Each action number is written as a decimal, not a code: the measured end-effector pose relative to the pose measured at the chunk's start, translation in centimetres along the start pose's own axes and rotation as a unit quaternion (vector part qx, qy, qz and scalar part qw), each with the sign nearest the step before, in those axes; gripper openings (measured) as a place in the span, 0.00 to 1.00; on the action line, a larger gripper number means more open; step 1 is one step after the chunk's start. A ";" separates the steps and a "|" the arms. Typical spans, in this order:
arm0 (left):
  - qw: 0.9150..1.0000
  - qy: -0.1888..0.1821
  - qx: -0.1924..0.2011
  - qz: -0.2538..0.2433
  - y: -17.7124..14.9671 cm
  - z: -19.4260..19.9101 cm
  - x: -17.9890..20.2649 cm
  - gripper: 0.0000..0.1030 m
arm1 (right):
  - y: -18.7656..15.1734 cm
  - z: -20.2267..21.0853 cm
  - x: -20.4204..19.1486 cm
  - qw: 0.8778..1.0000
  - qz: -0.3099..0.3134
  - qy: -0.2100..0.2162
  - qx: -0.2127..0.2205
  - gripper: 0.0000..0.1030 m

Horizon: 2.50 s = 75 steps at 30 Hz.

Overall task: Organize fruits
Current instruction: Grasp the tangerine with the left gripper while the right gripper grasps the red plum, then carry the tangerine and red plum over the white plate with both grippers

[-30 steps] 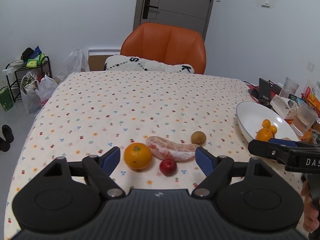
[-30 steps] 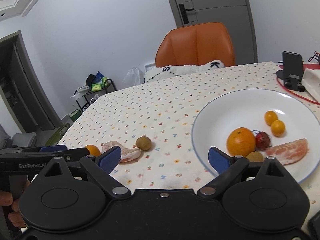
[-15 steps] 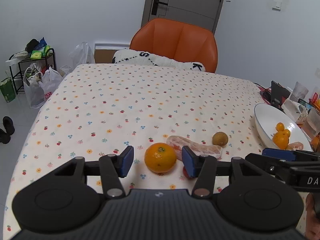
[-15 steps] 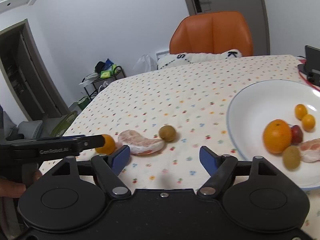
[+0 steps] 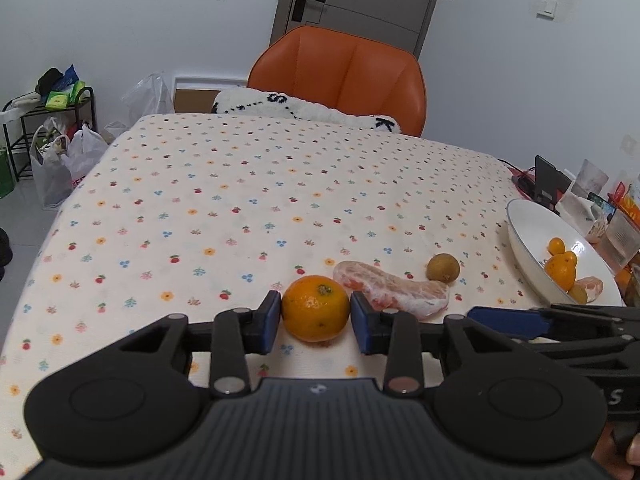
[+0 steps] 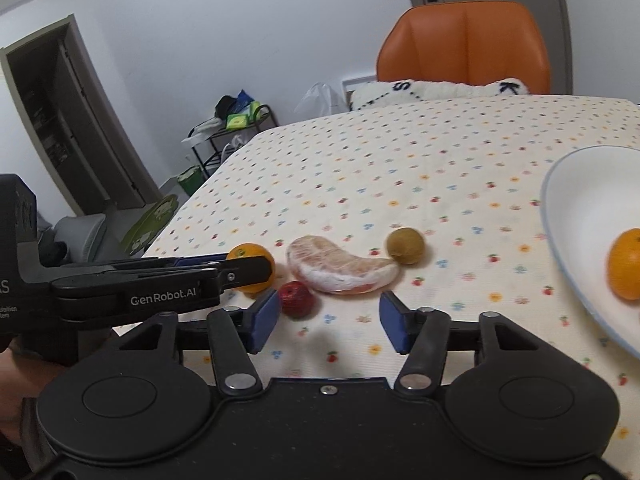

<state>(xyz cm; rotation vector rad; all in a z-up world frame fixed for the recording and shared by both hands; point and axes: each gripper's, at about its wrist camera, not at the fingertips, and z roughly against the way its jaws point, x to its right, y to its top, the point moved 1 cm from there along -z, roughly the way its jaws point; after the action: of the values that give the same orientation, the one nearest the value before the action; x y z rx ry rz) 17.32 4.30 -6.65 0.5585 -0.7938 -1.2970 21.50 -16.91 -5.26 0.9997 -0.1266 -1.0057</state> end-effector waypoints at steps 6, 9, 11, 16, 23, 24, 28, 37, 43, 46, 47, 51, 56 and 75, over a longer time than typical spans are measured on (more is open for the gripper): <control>1.000 0.008 -0.001 0.012 -0.1 0.8 -1.5 0.35 | 0.0 -1.6 -1.1 1.000 0.007 0.008 -0.014 0.47; 1.000 0.013 0.000 0.017 0.0 1.0 -2.1 0.35 | 0.1 -2.2 -1.5 1.000 0.013 0.009 -0.016 0.47; 1.000 0.017 0.000 0.019 0.0 1.2 -2.4 0.35 | 0.2 -2.6 -1.8 1.000 0.017 0.009 -0.015 0.47; 1.000 0.023 0.003 0.019 0.2 1.7 -2.5 0.35 | 0.3 -3.0 -2.3 0.999 0.034 0.000 -0.016 0.22; 1.000 0.014 0.012 0.007 0.7 2.2 -0.9 0.35 | 0.4 -1.5 -1.8 0.999 0.032 0.005 -0.001 0.21; 1.000 0.012 0.014 0.005 0.8 2.3 -0.6 0.35 | 0.5 -1.1 -1.6 1.000 0.031 0.004 0.002 0.21; 1.000 0.004 0.021 -0.002 1.1 2.6 0.5 0.35 | 0.7 0.1 -0.7 1.000 0.025 -0.003 0.013 0.21; 0.999 -0.013 0.026 -0.019 1.9 2.5 2.7 0.35 | 1.1 2.5 0.8 0.999 0.011 -0.020 0.040 0.21; 0.999 -0.025 0.031 -0.028 2.4 2.3 4.1 0.35 | 1.6 3.9 2.3 0.998 0.000 -0.038 0.056 0.21; 0.998 -0.033 0.032 -0.033 2.6 2.1 5.0 0.35 | 1.7 4.7 3.1 0.997 -0.006 -0.047 0.063 0.21; 0.998 -0.036 0.031 -0.034 2.7 2.0 5.2 0.35 | 1.7 4.8 3.3 0.997 -0.007 -0.050 0.065 0.21; 0.998 -0.045 0.032 -0.039 2.8 1.6 6.3 0.35 | 1.6 5.6 4.0 0.996 -0.012 -0.061 0.071 0.21; 0.997 -0.057 0.033 -0.050 3.1 1.2 7.8 0.35 | 1.6 6.4 5.3 0.994 -0.023 -0.077 0.077 0.21; 0.990 -0.103 0.044 -0.089 4.3 -0.1 14.1 0.35 | 1.5 9.4 9.8 0.985 -0.054 -0.126 0.109 0.21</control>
<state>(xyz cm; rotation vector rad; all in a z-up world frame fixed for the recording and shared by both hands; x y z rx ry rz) 21.20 -8.60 -0.63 0.5816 -0.9934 -1.5055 23.20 -30.05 -2.03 1.0829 -0.4023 -1.2347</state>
